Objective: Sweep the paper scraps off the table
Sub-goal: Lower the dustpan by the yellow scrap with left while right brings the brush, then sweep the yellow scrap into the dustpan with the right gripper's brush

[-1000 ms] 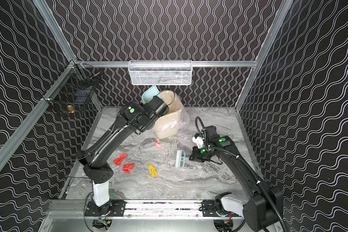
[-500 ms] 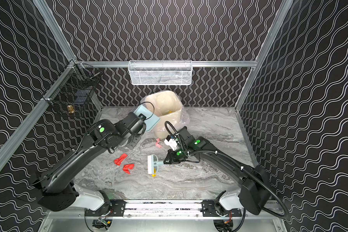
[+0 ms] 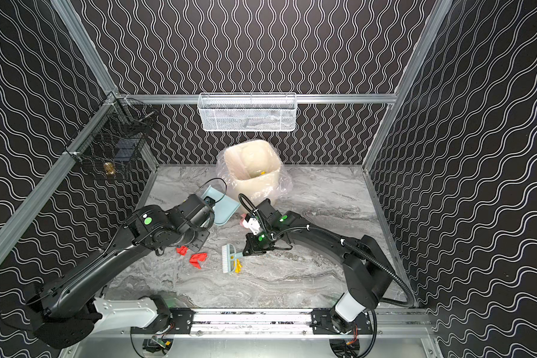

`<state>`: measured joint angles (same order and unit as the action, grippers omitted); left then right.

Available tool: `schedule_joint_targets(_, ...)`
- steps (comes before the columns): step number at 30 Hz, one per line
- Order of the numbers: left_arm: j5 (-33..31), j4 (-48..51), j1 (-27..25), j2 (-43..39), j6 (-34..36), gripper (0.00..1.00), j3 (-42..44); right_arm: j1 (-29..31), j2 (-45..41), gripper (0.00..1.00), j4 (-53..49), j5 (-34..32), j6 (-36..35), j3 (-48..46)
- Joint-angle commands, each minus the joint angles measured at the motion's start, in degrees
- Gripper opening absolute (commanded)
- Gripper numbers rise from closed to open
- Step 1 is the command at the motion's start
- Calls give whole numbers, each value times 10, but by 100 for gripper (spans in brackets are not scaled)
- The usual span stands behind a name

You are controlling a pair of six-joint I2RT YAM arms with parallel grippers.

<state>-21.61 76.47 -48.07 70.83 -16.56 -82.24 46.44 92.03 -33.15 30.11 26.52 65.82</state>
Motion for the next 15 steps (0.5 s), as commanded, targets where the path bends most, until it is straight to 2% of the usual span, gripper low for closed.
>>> schedule_joint_targets(1,19,-15,-2,-3,-13,0,10,-3,-16,0,-33,-26,7,-17)
schedule_joint_targets(9,42,-18,-19,6,-17,0,29,-36,-81,0,-93,-44,5,-73)
schedule_joint_targets(15,53,-17,-50,2,-33,0,55,-115,-142,0,-157,-47,-31,-122)
